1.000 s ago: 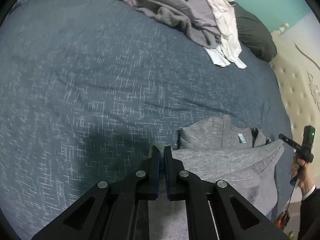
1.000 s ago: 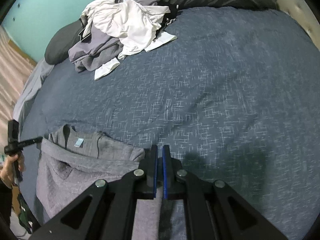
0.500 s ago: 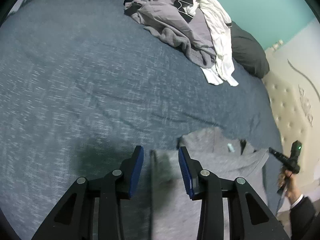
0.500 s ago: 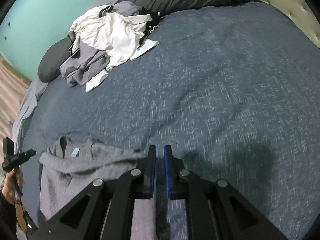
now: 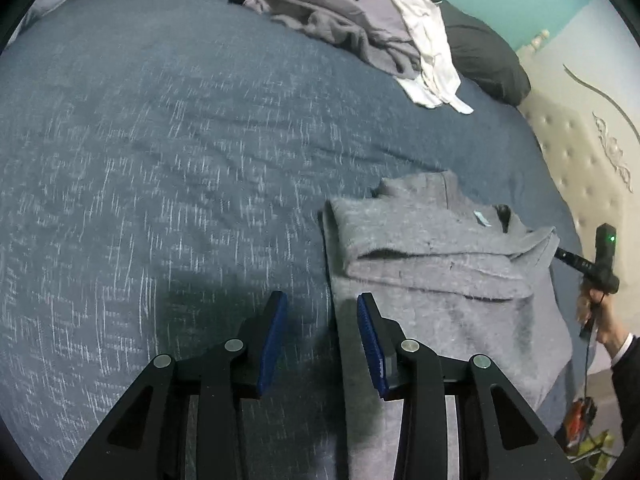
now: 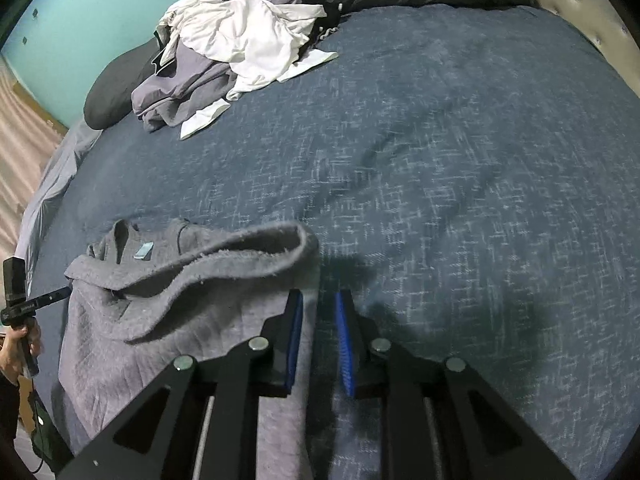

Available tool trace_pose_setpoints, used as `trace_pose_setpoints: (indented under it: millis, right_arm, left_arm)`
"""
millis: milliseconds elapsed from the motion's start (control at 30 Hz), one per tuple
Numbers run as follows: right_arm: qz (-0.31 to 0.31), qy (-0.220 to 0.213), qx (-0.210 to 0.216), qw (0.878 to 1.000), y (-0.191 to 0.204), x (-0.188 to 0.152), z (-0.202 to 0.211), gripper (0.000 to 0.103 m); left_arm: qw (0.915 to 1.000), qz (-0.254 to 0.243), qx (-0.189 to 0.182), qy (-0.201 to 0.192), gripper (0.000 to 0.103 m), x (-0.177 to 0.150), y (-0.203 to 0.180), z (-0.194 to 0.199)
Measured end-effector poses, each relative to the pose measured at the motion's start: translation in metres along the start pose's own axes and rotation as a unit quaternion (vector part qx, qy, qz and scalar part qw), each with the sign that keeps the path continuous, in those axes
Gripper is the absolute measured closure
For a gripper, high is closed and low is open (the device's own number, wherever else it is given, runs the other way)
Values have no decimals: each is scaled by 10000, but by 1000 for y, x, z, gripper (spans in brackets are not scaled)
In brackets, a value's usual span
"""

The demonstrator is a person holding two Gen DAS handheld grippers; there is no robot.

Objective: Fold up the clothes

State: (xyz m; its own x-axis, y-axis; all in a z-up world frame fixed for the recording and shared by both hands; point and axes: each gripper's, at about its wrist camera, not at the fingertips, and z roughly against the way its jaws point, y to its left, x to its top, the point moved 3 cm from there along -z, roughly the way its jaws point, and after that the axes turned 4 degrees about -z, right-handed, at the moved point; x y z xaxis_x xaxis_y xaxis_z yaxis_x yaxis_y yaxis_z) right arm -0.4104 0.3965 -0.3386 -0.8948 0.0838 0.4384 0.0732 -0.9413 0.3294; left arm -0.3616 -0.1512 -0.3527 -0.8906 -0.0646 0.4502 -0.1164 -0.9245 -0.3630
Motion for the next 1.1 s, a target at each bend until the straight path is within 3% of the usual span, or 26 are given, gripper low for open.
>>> trace_pose_setpoints:
  millis: [167,467,533,567,600,700,933,967,1033,1100]
  right_arm:
    - [27,-42,-29,10000,5,4,-9,79]
    - [180,-191,31,9997,9,16,-19,79]
    - [267,-216,55,9994,12,19,-20,81]
    - [311,-218,80,9992,14,20,-20,90]
    - [348,-231,94,9991,15,21,-20,93]
    - [361,-329,89,9988,17,28,-18,100]
    - [172,-363,-58,9992,11,42,-19,102]
    - [127,-362,6,9993,11,42,-19,102]
    - [66,-366,70,9993,10,42,-17,102]
    - [50,-342,93,9994,10,40,-18,102]
  left_arm:
    - [9999,-5,-3,-107,63,8,0,-8]
    - [9998,-126,-139,-92,64,29,-6,-15]
    - [9997,-151,-162,-67,78,35,-9,-15]
    - [9997,-157,-177,-52,89,39,-10,-13]
    - [9997,-125,-207,-63,92,44,-10,-12]
    - [9994,22,-328,-128,92,58,-11,-6]
    - [9964,763,-374,-24,92,81,4,-13]
    - [9940,977,-493,-91,90,83,8,-12]
    - [9897,1263,-647,-174,78,84,13,-10]
    - [9900,1254,-620,-188,71,84,12,-7]
